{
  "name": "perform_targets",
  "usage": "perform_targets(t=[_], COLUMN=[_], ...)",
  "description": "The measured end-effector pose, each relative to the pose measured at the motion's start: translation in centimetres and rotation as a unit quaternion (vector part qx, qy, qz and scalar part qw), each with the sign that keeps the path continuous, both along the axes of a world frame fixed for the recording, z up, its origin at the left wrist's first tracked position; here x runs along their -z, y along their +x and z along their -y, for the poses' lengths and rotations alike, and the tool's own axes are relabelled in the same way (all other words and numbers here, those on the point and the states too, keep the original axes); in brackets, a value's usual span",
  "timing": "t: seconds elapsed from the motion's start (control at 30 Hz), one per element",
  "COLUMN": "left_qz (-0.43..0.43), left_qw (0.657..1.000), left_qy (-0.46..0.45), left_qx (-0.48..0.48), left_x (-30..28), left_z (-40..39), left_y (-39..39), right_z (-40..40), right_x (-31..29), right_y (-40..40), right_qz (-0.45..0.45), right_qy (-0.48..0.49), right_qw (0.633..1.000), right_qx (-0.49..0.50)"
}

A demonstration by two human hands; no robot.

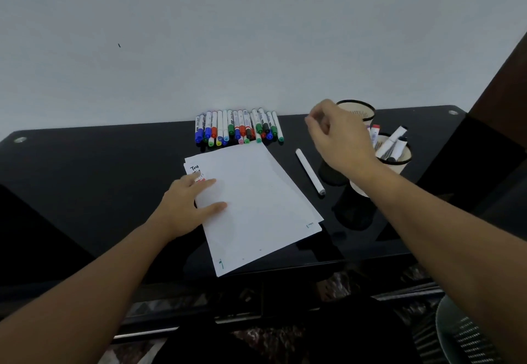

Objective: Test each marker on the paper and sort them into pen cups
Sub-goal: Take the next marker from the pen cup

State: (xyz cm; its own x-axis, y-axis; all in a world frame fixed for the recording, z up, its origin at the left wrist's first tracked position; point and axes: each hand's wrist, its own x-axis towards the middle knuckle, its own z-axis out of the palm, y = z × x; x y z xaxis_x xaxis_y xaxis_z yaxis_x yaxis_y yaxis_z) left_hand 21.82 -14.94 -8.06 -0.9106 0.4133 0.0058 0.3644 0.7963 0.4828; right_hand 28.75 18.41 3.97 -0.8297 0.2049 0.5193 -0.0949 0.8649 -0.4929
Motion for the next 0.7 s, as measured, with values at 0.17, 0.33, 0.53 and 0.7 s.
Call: perform_targets(t=[0.17, 0.33, 0.53, 0.7], left_qz=[-0.032, -0.076, -0.086, -0.097], left_qw=[0.999, 0.996, 0.995, 0.994], left_qy=[-0.030, -0.036, -0.045, -0.034], left_qx=[-0.020, -0.036, -0.037, -0.037], left_x=[0.1, 1.6, 1.8, 2.2], left_z=[0.5, 0.9, 0.8, 0.9], left_y=[-1.1, -1.0, -1.5, -1.8], right_z=[1.1, 0.4, -0.1, -0.3], right_x=[3.7, 5.7, 7.4, 8.6], right_y=[-4.3, -9.0, -14.0, -15.7], right_qz=[0.153, 0.247, 0.296, 0.320], right_qy=[0.040, 0.061, 0.101, 0.137], right_qw=[0.987, 0.966, 0.949, 0.937], right_qx=[-0.039, -0.046, -0.028, -0.015])
